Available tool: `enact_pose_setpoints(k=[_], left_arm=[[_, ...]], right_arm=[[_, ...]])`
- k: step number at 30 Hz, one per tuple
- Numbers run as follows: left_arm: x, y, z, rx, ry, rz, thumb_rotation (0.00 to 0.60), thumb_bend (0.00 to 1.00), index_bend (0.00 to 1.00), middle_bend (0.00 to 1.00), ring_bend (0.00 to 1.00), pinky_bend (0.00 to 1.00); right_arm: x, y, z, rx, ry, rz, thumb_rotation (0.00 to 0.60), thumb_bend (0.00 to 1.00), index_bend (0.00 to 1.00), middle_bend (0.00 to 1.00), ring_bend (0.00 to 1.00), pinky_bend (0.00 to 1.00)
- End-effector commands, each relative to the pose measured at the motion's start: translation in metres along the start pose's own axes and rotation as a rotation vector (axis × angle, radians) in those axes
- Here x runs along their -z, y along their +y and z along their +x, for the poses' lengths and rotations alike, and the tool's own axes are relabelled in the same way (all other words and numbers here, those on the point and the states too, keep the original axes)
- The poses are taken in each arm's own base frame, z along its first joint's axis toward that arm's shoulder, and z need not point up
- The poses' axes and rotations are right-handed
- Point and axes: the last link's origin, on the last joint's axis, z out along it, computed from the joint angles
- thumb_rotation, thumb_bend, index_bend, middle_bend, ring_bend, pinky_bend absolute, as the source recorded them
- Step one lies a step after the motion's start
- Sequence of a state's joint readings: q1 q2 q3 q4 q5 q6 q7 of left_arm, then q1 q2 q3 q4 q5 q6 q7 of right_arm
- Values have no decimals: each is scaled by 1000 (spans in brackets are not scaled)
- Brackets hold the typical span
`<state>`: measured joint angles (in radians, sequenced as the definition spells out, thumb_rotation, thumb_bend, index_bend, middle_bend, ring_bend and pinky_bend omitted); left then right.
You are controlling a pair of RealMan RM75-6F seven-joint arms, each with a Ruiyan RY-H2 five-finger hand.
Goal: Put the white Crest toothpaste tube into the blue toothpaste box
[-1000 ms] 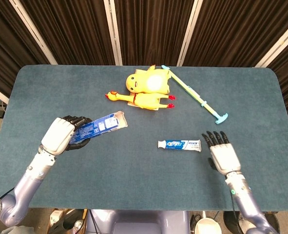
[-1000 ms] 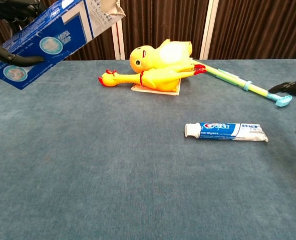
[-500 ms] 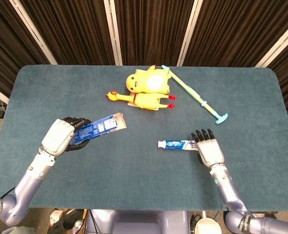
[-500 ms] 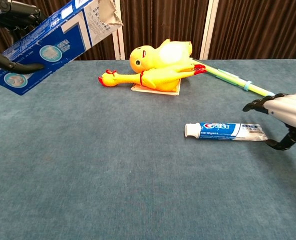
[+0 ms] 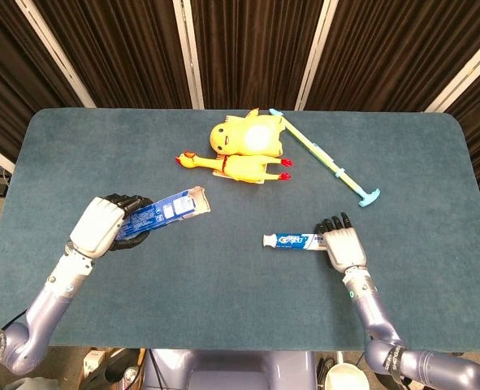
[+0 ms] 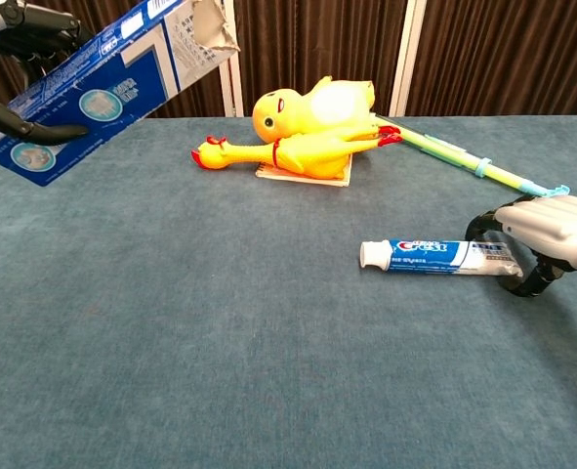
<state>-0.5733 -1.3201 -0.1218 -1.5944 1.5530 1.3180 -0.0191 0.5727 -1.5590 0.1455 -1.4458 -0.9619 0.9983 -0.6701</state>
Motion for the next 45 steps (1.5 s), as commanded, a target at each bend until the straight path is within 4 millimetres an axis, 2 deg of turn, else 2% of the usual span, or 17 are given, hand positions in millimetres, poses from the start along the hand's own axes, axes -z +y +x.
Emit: enact_pose_setpoints(k=[1, 3, 5, 7, 10, 25, 31, 32, 35, 38, 45], left_arm=[[0, 0, -1, 1, -3, 1, 600, 401, 391, 560, 532, 547], [0, 0, -1, 2, -4, 0, 600, 401, 392, 561, 532, 547], [0, 0, -2, 1, -6, -1, 600, 401, 392, 561, 532, 546], [1, -1, -3, 2, -8, 0, 600, 401, 392, 562, 532, 547], [1, -1, -5, 6, -13, 2, 600, 401, 394, 563, 532, 547], [-3, 4, -24, 96, -30, 10, 600, 401, 397, 567, 533, 547], [-13, 10, -40, 122, -32, -7, 600, 401, 397, 567, 533, 547], [-16, 13, -43, 115, -30, -25, 600, 401, 397, 567, 533, 547], [-18, 14, -48, 115, -21, -36, 600, 401, 397, 566, 534, 547], [-22, 18, -55, 127, -12, -46, 600, 401, 396, 566, 533, 547], [-26, 18, -67, 127, 21, -82, 600, 401, 396, 566, 533, 547]], right_arm=[[-1, -2, -1, -12, 14, -1, 600, 410, 583, 525, 452, 382], [-1, -4, -2, -21, 26, 5, 600, 434, 738, 655, 584, 559], [0, -5, -2, -30, 31, 20, 600, 479, 847, 741, 669, 657], [2, -7, -1, -34, 39, 41, 600, 530, 928, 802, 729, 713], [7, -9, 3, -47, 60, 72, 600, 595, 995, 853, 779, 750], [37, -1, 55, -114, 182, 185, 600, 631, 1000, 864, 787, 751], [48, 9, 89, -124, 245, 193, 600, 632, 1000, 863, 787, 752], [50, 12, 101, -119, 282, 195, 600, 632, 1000, 863, 787, 752], [53, 15, 113, -122, 298, 200, 600, 632, 1000, 863, 787, 752], [57, 18, 136, -119, 345, 208, 600, 633, 1000, 864, 787, 752], [61, 24, 172, -116, 408, 209, 600, 633, 1000, 864, 787, 752]])
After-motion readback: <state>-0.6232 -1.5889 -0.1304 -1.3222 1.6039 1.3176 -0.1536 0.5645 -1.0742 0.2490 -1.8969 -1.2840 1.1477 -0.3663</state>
